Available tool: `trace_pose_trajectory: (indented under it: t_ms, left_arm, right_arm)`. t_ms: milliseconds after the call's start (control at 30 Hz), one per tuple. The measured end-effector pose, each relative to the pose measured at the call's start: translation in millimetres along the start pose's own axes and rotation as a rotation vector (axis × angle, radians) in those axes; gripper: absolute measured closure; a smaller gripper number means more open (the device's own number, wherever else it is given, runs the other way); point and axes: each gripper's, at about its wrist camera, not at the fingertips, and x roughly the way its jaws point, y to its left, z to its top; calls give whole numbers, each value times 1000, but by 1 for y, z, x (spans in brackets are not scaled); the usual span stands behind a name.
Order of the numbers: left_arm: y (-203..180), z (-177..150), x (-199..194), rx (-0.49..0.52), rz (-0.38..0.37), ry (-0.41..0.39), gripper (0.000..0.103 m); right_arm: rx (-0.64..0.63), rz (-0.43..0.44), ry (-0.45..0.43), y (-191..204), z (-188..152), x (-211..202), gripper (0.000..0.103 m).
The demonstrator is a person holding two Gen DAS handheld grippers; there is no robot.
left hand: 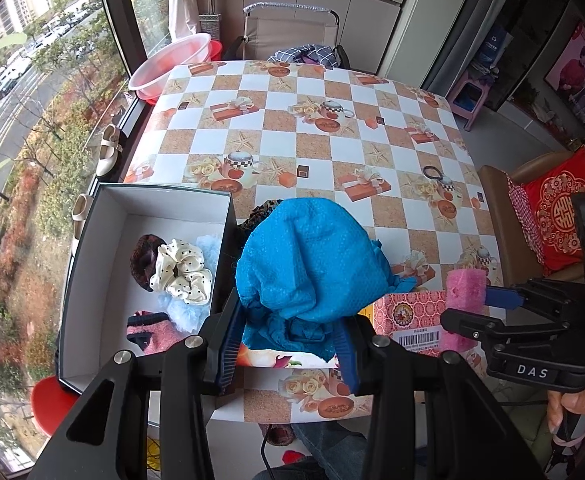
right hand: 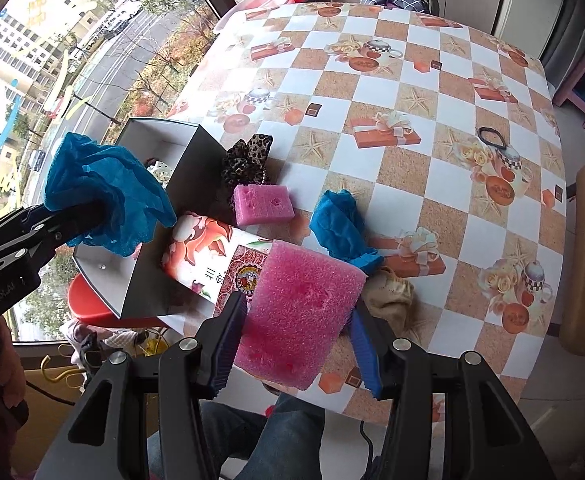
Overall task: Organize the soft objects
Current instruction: 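Lift the blue cloth with the left tool while the right tool lifts the pink sponge, then carry the blue cloth with the left tool while the right tool carries the pink sponge over the box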
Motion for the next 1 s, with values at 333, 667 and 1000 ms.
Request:
trace_pose_trajectory:
  t_ms: [333,667,1000]
  left_arm:
    - [-1,-19,-7,-5,-2,21,58]
    - [-6,-21,-14,20,-36,32,58]
    - [-5,-8,-13,66,-39,18,58]
  right_arm:
    - [-14,-3,-25,6,-6,-18,51]
    - [-27,40,-32,26,-7,-16,51]
    - [-49,27,-78,38,6,-26,51]
